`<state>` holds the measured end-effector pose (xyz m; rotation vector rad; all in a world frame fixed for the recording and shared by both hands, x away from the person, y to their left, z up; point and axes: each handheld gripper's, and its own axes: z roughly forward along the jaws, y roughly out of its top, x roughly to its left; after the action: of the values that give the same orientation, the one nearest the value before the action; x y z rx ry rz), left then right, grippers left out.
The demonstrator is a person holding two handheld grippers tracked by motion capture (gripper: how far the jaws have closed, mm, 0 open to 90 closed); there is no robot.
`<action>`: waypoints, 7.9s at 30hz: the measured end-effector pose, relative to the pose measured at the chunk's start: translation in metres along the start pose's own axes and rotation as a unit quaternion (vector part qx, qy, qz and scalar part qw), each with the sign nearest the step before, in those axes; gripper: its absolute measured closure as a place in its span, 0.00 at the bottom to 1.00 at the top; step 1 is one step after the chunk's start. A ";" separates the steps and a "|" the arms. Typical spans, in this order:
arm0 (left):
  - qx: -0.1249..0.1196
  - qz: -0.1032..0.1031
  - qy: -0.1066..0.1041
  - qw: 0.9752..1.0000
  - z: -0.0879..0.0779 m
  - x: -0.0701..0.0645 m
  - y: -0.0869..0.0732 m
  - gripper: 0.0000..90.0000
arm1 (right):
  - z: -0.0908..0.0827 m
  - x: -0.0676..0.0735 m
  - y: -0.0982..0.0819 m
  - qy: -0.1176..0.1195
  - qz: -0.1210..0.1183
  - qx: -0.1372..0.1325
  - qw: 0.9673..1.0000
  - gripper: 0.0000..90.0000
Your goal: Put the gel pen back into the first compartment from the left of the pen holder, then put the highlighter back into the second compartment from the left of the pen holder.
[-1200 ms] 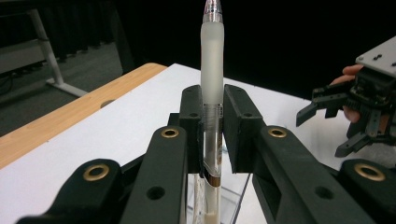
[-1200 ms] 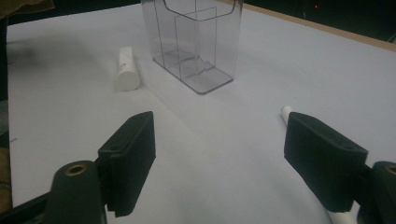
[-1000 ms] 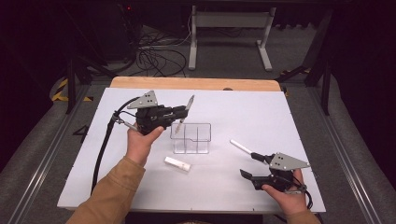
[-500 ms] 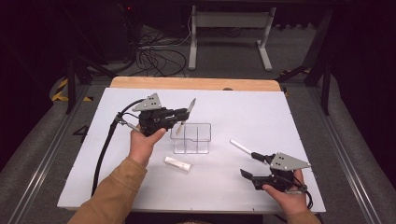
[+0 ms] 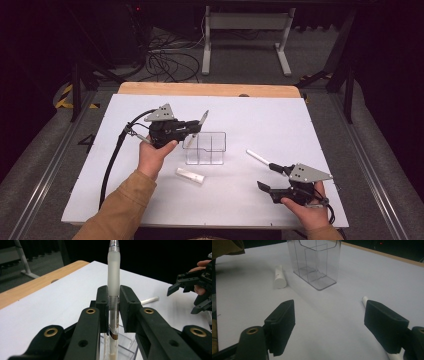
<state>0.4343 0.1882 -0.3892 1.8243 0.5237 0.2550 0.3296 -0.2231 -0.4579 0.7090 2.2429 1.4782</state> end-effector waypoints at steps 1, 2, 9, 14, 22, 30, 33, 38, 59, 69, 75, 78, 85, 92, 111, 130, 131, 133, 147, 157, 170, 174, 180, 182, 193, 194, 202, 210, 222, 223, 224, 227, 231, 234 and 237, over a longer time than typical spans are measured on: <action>0.005 -0.002 -0.002 1.000 0.000 0.001 -0.001 0.87 | 0.000 0.000 0.000 0.000 0.000 0.001 1.000 0.29; 0.009 0.000 -0.002 1.000 0.000 0.001 -0.002 0.87 | 0.000 0.001 0.000 0.001 0.000 0.001 1.000 0.29; 0.017 0.008 -0.006 1.000 0.002 -0.001 -0.004 0.87 | 0.001 0.000 0.000 0.002 0.000 0.003 1.000 0.29; 0.030 0.010 -0.005 0.999 0.003 -0.002 -0.006 0.87 | 0.000 0.000 0.000 0.000 0.000 0.002 1.000 0.29; 0.027 -0.002 -0.009 1.000 0.001 -0.002 -0.011 0.87 | 0.001 0.001 0.000 0.001 0.000 0.003 1.000 0.28; 0.032 -0.005 -0.010 0.999 0.000 -0.001 -0.015 0.87 | 0.001 0.001 -0.001 0.001 -0.001 0.005 1.000 0.28; 0.031 -0.002 -0.011 0.999 0.000 -0.003 -0.014 0.86 | 0.001 0.001 -0.001 0.002 -0.001 0.005 1.000 0.28; 0.029 0.016 0.015 0.999 -0.004 -0.009 -0.010 0.59 | 0.001 0.001 0.000 0.001 0.000 0.003 1.000 0.28; 0.029 0.046 0.070 0.996 -0.054 -0.036 -0.007 0.11 | 0.000 0.000 0.001 -0.003 -0.002 -0.001 1.000 0.27; 0.024 0.040 0.081 0.996 -0.066 -0.040 -0.011 0.06 | -0.002 -0.001 0.003 -0.013 -0.003 -0.006 1.000 0.25; 0.040 0.046 0.124 0.990 -0.071 -0.048 -0.017 0.03 | -0.002 -0.003 0.006 -0.027 -0.005 -0.011 1.000 0.20; 0.050 0.056 0.133 0.988 -0.074 -0.052 -0.020 0.03 | -0.002 -0.005 0.008 -0.031 -0.005 -0.008 0.999 0.17; 0.063 0.069 0.139 0.986 -0.086 -0.056 -0.033 0.03 | 0.002 -0.006 0.013 -0.043 -0.004 -0.001 0.999 0.17; 0.040 0.033 0.104 0.993 -0.104 -0.053 -0.048 0.02 | 0.002 -0.007 0.021 -0.043 -0.004 -0.007 0.999 0.21; 0.034 0.016 0.117 0.993 -0.123 -0.058 -0.096 0.01 | 0.008 -0.009 0.039 -0.054 -0.018 0.019 0.998 0.27; 0.010 0.005 0.128 0.992 -0.133 -0.053 -0.105 0.01 | 0.019 -0.017 0.047 -0.057 -0.009 0.056 0.997 0.37; 0.010 0.005 0.130 0.991 -0.133 -0.053 -0.105 0.01 | 0.019 -0.017 0.047 -0.055 -0.006 0.058 0.997 0.38; 0.010 0.010 0.133 0.991 -0.134 -0.053 -0.105 0.01 | 0.021 -0.018 0.047 -0.051 -0.001 0.062 0.997 0.41; 0.014 0.016 0.142 0.990 -0.135 -0.054 -0.106 0.01 | 0.033 -0.029 0.057 -0.054 0.001 0.098 0.994 0.42; 0.015 0.019 0.144 0.989 -0.134 -0.055 -0.106 0.01 | 0.040 -0.036 0.059 -0.056 0.001 0.123 0.991 0.41; 0.017 0.019 0.145 0.989 -0.133 -0.055 -0.107 0.01 | 0.044 -0.042 0.067 -0.063 -0.025 0.183 0.981 0.47; 0.020 0.021 0.144 0.989 -0.132 -0.055 -0.107 0.01 | 0.048 -0.044 0.070 -0.061 -0.026 0.201 0.977 0.50; 0.020 0.022 0.144 0.989 -0.132 -0.055 -0.107 0.01 | 0.054 -0.047 0.071 -0.064 -0.022 0.229 0.971 0.52; 0.019 0.021 0.144 0.989 -0.132 -0.055 -0.107 0.01 | 0.056 -0.048 0.072 -0.065 -0.024 0.236 0.969 0.52; 0.021 0.023 0.144 0.989 -0.131 -0.055 -0.107 0.01 | 0.066 -0.052 0.074 -0.064 -0.025 0.278 0.958 0.59; 0.021 0.023 0.145 0.989 -0.131 -0.055 -0.107 0.01 | 0.067 -0.052 0.074 -0.064 -0.026 0.283 0.957 0.60; 0.021 0.023 0.146 0.989 -0.132 -0.055 -0.107 0.01 | 0.076 -0.053 0.071 -0.059 -0.028 0.309 0.949 0.64; 0.021 0.021 0.143 0.989 -0.131 -0.055 -0.107 0.01 | 0.081 -0.056 0.069 -0.057 -0.037 0.336 0.940 0.70; 0.020 0.021 0.143 0.989 -0.132 -0.055 -0.107 0.01 | 0.089 -0.060 0.062 -0.061 -0.031 0.367 0.928 0.76; 0.019 0.021 0.142 0.989 -0.132 -0.055 -0.107 0.01 | 0.090 -0.060 0.062 -0.062 -0.031 0.368 0.927 0.77; 0.019 0.021 0.142 0.989 -0.132 -0.055 -0.107 0.01 | 0.090 -0.060 0.061 -0.064 -0.028 0.369 0.927 0.78; 0.020 0.021 0.143 0.989 -0.132 -0.055 -0.107 0.01 | 0.091 -0.061 0.060 -0.071 -0.020 0.374 0.924 0.81; 0.020 0.020 0.142 0.989 -0.131 -0.055 -0.107 0.01 | 0.093 -0.061 0.057 -0.072 -0.008 0.382 0.921 0.86; 0.020 0.020 0.142 0.989 -0.131 -0.055 -0.107 0.01 | 0.094 -0.061 0.057 -0.077 -0.006 0.385 0.920 0.86; 0.020 0.020 0.142 0.989 -0.131 -0.055 -0.107 0.01 | 0.096 -0.060 0.056 -0.080 -0.008 0.388 0.918 0.87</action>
<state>0.3059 0.2989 -0.4445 1.8486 0.6939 0.5416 0.4430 -0.1692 -0.4423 0.9734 2.6630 0.4384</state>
